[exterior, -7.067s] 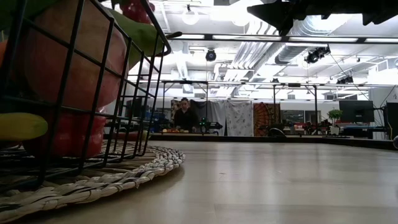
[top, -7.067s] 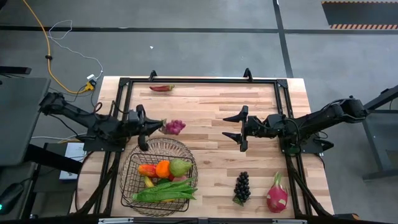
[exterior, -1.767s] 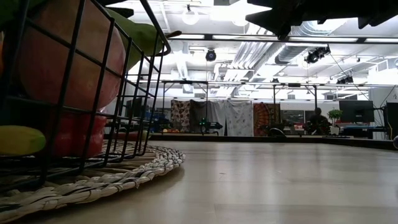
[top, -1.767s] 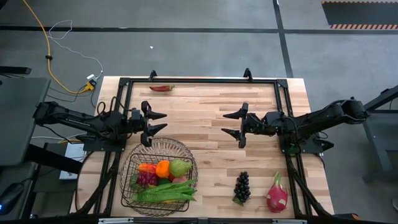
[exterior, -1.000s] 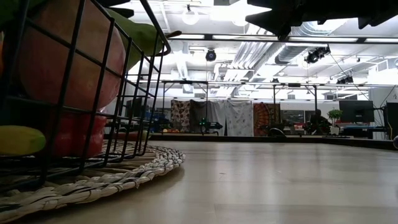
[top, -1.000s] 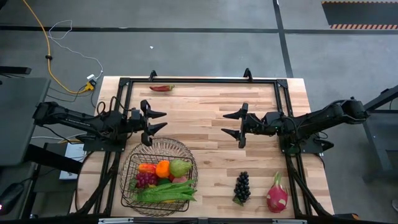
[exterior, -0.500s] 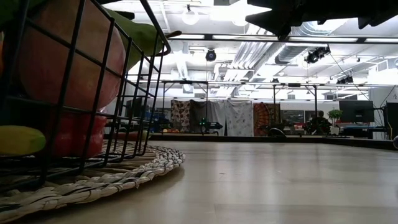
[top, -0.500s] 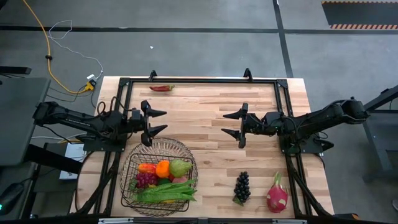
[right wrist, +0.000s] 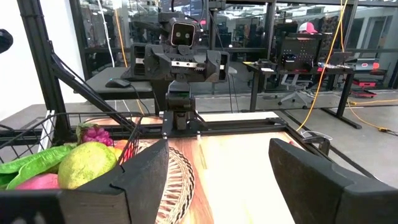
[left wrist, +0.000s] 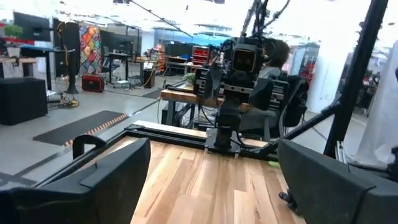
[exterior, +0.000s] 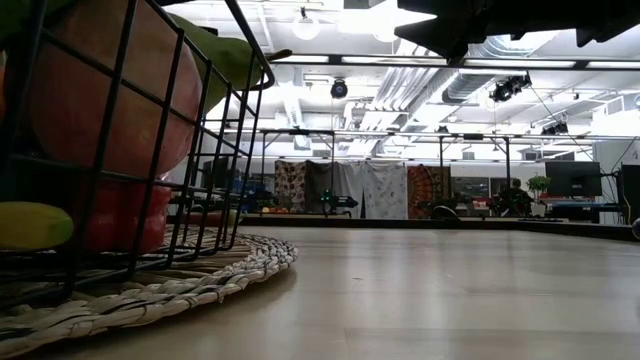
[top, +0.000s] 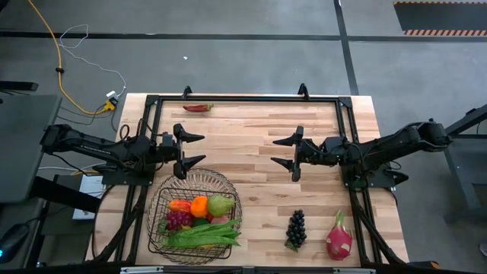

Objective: Build produce basket
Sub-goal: Put the red chili pepper into the black wire basket

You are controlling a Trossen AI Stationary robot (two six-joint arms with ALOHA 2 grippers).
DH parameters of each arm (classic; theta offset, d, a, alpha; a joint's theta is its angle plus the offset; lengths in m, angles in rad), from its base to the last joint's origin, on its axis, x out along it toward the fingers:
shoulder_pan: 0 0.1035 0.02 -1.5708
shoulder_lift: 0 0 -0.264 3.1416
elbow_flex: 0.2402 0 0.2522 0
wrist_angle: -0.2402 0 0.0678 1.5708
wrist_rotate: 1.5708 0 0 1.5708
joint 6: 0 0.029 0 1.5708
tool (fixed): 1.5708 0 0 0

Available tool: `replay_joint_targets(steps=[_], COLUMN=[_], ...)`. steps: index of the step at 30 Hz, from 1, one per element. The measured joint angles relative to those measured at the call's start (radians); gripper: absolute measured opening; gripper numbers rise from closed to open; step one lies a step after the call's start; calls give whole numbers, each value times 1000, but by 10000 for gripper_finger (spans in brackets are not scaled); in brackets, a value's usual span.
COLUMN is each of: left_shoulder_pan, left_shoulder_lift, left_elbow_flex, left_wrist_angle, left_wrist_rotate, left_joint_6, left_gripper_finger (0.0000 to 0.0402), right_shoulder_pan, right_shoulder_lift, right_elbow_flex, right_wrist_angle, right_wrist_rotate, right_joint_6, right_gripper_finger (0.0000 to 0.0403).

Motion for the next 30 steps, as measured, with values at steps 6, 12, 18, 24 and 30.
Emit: replay_joint_targets(steps=[6, 12, 18, 24, 30], left_shoulder_pan=[25, 165, 387, 577, 695], left_shoulder_lift=[0, 76, 273, 512, 711], left_elbow_flex=[1, 167, 424, 584, 612], left_wrist_angle=[-35, -502, -846, -1070, -1067], left_wrist_rotate=[-198, -300, -198, -67, -40], left_joint_6=[-126, -342, -340, -327, -236], left_gripper_finger=[340, 340, 340, 340, 340], right_shoulder_pan=[0, 0, 0, 0, 0], right_shoulder_lift=[0, 0, 0, 0, 0], right_elbow_flex=[0, 0, 0, 0, 0], right_wrist_angle=[0, 1, 3, 1, -1], right_wrist_rotate=[0, 0, 0, 0, 0], right_joint_6=[0, 0, 2, 2, 0], right_gripper_finger=[268, 268, 268, 268, 268])
